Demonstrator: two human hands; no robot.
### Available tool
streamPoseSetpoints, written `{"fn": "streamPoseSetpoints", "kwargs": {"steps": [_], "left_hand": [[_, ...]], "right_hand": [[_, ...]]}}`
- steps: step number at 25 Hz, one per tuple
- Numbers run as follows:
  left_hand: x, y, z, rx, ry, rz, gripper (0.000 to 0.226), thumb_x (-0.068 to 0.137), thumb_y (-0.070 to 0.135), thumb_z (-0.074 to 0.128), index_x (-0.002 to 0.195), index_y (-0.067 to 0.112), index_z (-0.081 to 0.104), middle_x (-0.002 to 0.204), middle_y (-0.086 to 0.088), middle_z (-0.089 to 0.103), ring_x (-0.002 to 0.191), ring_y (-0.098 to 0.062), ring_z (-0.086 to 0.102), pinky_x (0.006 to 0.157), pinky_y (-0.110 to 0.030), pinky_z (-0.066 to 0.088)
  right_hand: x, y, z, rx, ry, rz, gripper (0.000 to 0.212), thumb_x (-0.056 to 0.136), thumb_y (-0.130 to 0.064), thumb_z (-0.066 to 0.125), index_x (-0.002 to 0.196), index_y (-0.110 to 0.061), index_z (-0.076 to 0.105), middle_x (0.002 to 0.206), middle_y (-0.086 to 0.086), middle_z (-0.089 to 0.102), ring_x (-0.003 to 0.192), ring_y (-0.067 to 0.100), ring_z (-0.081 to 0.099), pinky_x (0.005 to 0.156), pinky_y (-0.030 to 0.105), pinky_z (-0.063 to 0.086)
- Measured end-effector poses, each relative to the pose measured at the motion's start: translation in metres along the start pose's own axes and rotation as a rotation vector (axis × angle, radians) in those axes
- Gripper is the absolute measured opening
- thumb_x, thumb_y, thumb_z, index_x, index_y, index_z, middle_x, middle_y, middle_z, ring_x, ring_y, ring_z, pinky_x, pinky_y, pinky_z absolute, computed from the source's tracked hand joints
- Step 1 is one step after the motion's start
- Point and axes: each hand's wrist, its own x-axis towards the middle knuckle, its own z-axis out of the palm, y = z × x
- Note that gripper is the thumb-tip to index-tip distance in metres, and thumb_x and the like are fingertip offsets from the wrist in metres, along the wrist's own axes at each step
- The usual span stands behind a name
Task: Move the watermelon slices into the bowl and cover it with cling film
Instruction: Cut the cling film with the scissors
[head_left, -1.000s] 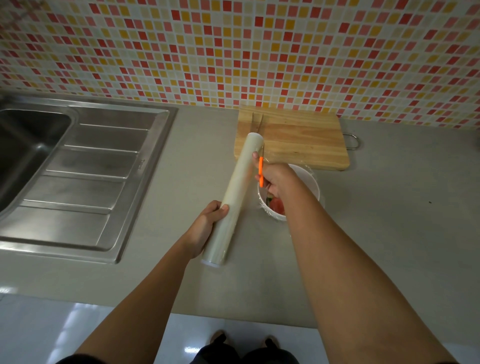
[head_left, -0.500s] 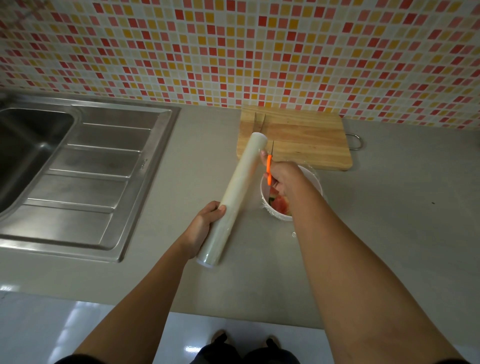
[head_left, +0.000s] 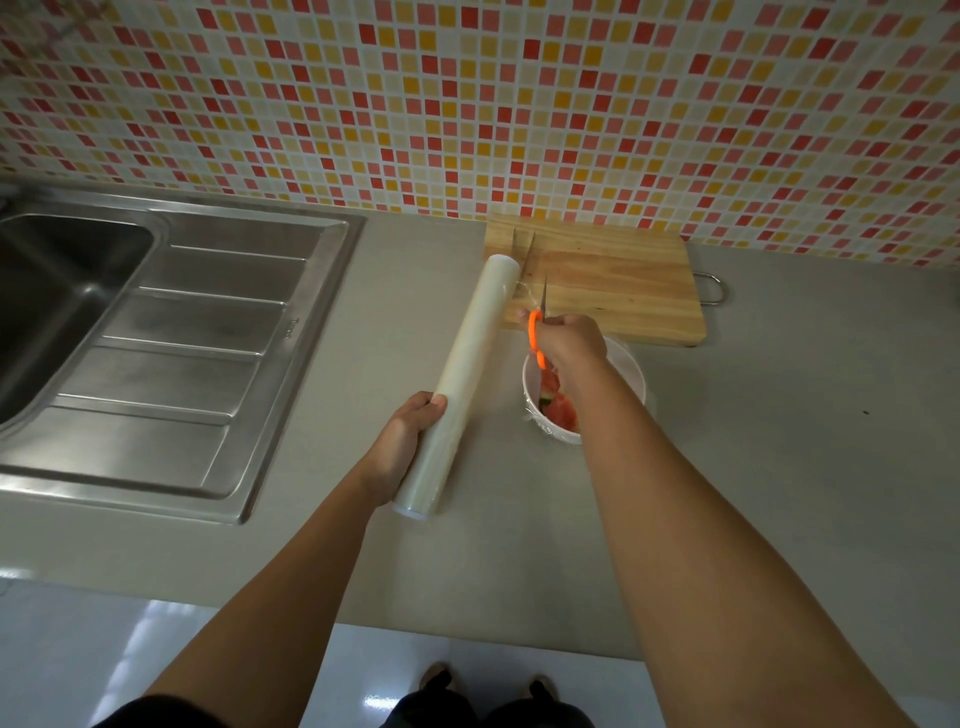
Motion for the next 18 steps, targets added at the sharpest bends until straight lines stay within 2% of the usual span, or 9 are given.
{"fn": "streamPoseSetpoints", "kwargs": {"steps": [2, 5, 9, 12, 14, 18], "left_hand": [[0.002, 0.003, -0.001, 0.008, 0.005, -0.004, 0.025, 0.095, 0.032, 0.044, 0.102, 0.009, 0.05, 0.085, -0.01, 0.055, 0.067, -0.022, 0.055, 0.061, -0.031, 0.046], [0.004, 0.006, -0.001, 0.008, -0.003, -0.01, 0.028, 0.095, 0.033, 0.044, 0.106, 0.008, 0.05, 0.088, -0.012, 0.055, 0.07, -0.023, 0.055, 0.063, -0.033, 0.046], [0.002, 0.008, -0.001, 0.033, -0.019, -0.013, 0.032, 0.094, 0.034, 0.044, 0.11, 0.007, 0.05, 0.091, -0.014, 0.055, 0.07, -0.022, 0.055, 0.063, -0.032, 0.046], [0.0, 0.007, 0.0, 0.031, -0.028, -0.015, 0.034, 0.095, 0.033, 0.043, 0.113, 0.005, 0.049, 0.096, -0.016, 0.055, 0.071, -0.022, 0.055, 0.061, -0.031, 0.047], [-0.002, 0.007, 0.0, 0.039, -0.034, -0.011, 0.032, 0.095, 0.032, 0.043, 0.111, 0.005, 0.049, 0.097, -0.016, 0.055, 0.069, -0.021, 0.055, 0.06, -0.029, 0.047], [-0.003, 0.007, -0.001, 0.034, -0.034, -0.01, 0.033, 0.095, 0.032, 0.043, 0.113, 0.004, 0.049, 0.099, -0.017, 0.055, 0.071, -0.022, 0.055, 0.062, -0.031, 0.047]], "right_hand": [[-0.017, 0.002, 0.002, 0.127, -0.029, 0.006, 0.046, 0.072, -0.056, 0.064, 0.05, -0.017, 0.054, 0.052, 0.001, 0.059, 0.051, 0.017, 0.054, 0.066, 0.029, 0.048], [-0.038, 0.014, 0.01, 0.321, -0.123, 0.077, 0.042, 0.066, -0.056, 0.069, 0.058, -0.018, 0.055, 0.05, -0.004, 0.054, 0.047, 0.011, 0.057, 0.064, 0.028, 0.05], [-0.037, 0.019, 0.014, 0.302, -0.211, 0.145, 0.045, 0.066, -0.057, 0.071, 0.066, -0.015, 0.055, 0.055, -0.002, 0.053, 0.051, 0.009, 0.056, 0.057, 0.024, 0.047], [-0.027, 0.012, 0.014, 0.32, -0.212, 0.178, 0.049, 0.063, -0.058, 0.073, 0.068, -0.013, 0.054, 0.061, -0.001, 0.056, 0.055, 0.01, 0.057, 0.069, 0.027, 0.051], [-0.02, 0.008, 0.015, 0.348, -0.207, 0.176, 0.05, 0.061, -0.059, 0.074, 0.069, -0.014, 0.053, 0.064, -0.002, 0.056, 0.057, 0.01, 0.058, 0.071, 0.027, 0.051], [-0.009, 0.002, 0.016, 0.403, -0.189, 0.177, 0.049, 0.061, -0.058, 0.075, 0.07, -0.015, 0.053, 0.068, -0.004, 0.055, 0.055, 0.01, 0.057, 0.058, 0.023, 0.046]]}}
